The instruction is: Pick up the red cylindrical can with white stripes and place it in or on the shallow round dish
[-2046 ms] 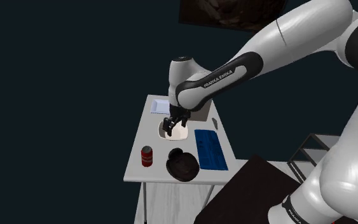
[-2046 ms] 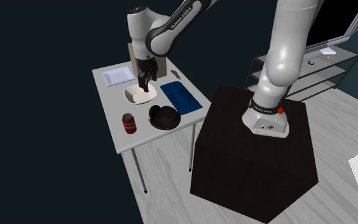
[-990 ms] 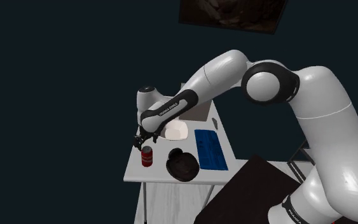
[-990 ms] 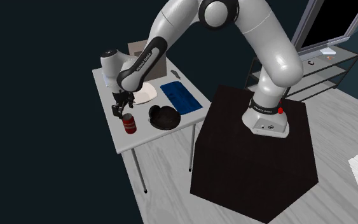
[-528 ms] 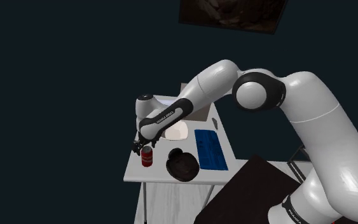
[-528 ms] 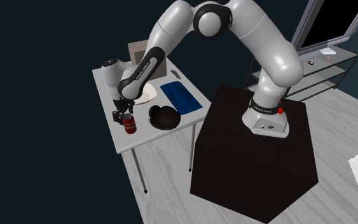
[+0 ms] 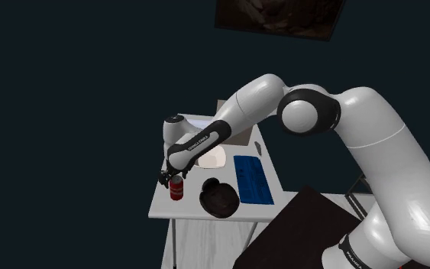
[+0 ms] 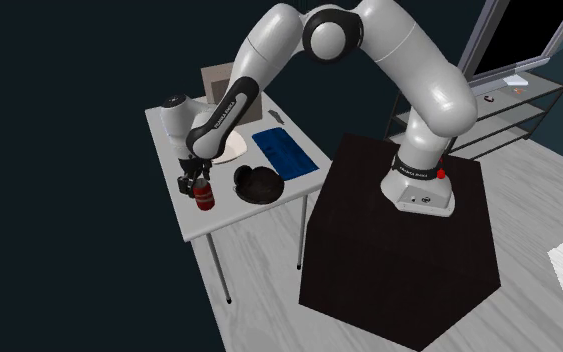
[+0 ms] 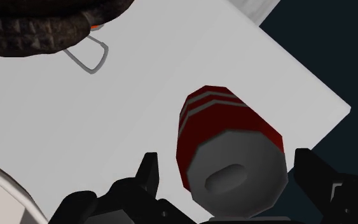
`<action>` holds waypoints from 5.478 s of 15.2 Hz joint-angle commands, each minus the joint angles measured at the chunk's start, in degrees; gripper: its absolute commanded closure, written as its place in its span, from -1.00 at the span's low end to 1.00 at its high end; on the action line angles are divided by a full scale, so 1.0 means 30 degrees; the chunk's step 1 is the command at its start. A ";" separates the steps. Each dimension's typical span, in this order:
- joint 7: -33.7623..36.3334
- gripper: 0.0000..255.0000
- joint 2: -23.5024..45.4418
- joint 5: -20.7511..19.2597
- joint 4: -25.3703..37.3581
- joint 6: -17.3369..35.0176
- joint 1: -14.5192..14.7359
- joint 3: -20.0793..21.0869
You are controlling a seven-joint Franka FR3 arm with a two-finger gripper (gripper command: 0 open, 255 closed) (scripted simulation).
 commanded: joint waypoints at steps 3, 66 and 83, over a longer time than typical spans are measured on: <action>-0.0001 1.00 0.0003 0.0000 0.0003 0.0001 -0.0001 0.0000; -0.4573 1.00 -1.5182 0.3261 -1.5681 0.0760 -0.4150 0.0867; -0.3759 1.00 -1.2363 0.2093 -1.5846 0.3674 -0.3891 0.0445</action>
